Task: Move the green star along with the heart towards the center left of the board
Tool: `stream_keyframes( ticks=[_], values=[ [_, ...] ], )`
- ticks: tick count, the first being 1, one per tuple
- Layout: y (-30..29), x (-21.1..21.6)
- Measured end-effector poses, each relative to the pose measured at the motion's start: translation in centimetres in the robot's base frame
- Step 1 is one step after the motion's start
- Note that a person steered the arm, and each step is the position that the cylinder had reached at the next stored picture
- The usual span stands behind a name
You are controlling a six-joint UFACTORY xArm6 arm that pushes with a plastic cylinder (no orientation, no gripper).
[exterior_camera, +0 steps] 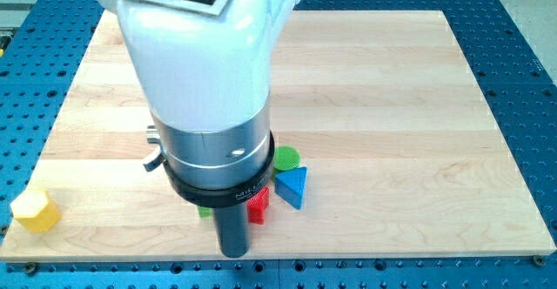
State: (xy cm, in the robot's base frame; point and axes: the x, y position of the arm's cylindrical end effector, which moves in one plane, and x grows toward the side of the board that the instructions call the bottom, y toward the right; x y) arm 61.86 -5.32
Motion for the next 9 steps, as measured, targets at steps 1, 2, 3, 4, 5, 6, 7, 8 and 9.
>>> stream_keyframes(
  ticks=[1, 2, 3, 4, 5, 6, 7, 8, 9],
  values=[
    [-2.5, -1.2],
    [-1.4, -5.6],
    [0.0, -7.8],
    [5.6, -8.5],
    [8.5, -9.7],
    [5.6, -9.7],
    [0.4, -10.7],
    [-4.7, -10.9],
    [-8.5, -13.7]
  ],
)
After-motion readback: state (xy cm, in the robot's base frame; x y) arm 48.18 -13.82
